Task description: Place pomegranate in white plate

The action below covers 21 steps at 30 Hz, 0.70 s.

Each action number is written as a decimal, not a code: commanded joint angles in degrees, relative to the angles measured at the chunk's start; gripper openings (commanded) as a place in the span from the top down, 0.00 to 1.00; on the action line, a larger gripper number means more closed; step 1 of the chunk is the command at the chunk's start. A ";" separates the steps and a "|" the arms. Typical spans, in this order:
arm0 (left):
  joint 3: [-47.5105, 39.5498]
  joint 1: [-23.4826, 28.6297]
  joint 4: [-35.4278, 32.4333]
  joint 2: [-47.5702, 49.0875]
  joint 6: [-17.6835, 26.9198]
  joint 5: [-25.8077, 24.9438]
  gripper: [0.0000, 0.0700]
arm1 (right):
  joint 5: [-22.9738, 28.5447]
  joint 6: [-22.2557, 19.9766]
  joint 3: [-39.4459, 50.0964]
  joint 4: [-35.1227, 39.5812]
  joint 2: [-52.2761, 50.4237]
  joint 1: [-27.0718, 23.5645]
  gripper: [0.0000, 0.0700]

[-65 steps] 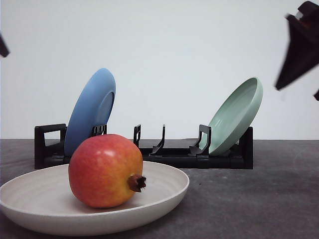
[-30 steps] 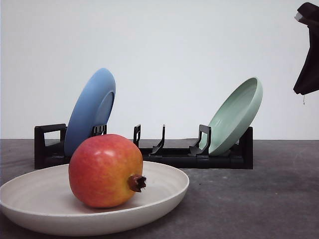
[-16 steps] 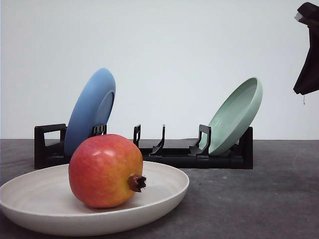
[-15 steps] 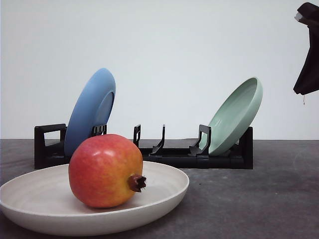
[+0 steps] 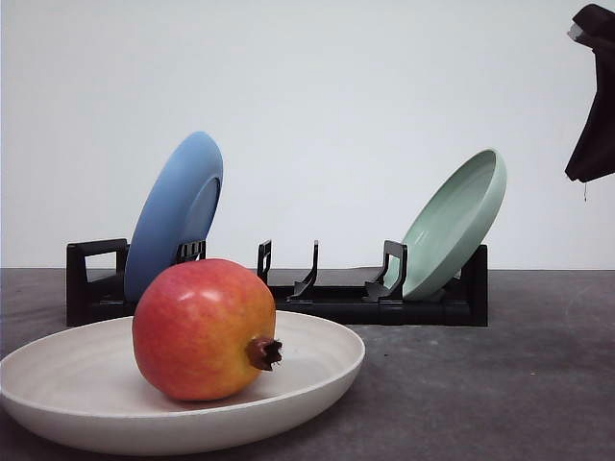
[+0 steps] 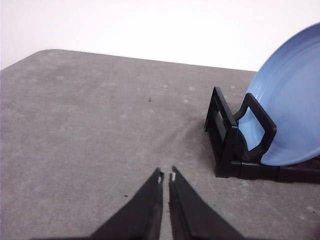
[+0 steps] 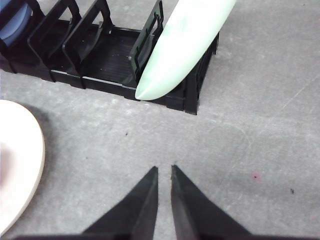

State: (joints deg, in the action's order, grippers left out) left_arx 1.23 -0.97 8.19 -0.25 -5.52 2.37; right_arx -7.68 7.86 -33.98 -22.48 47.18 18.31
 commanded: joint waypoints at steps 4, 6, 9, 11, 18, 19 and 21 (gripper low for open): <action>-0.55 0.00 -0.48 0.11 0.04 -0.20 1.00 | 0.20 0.07 -0.20 0.44 0.26 0.26 0.94; -0.55 0.00 -0.48 0.11 0.05 -0.20 1.00 | 0.22 0.07 -0.20 0.44 0.26 0.26 0.94; -0.55 0.00 -0.48 0.11 0.04 -0.20 1.00 | 0.21 0.07 -0.20 0.44 0.26 0.26 0.94; -0.55 0.00 -0.49 0.11 0.04 -0.20 1.00 | 0.41 -1.04 -0.20 0.44 -0.28 0.21 0.94; -0.55 0.00 -0.48 0.11 0.04 -0.20 1.00 | 2.19 -7.08 5.36 3.38 -8.39 -4.19 0.94; -0.55 0.00 -0.48 0.11 0.06 -0.20 1.00 | 2.19 -6.84 7.40 5.15 -10.39 -5.21 0.94; -0.55 0.00 -0.49 0.11 0.04 -0.20 1.00 | 2.19 -6.52 11.98 9.22 -14.70 -7.16 0.94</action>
State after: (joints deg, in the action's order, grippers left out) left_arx 1.23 -0.97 8.19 -0.25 -5.52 2.37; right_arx -5.76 1.80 -23.29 -14.94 33.65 11.42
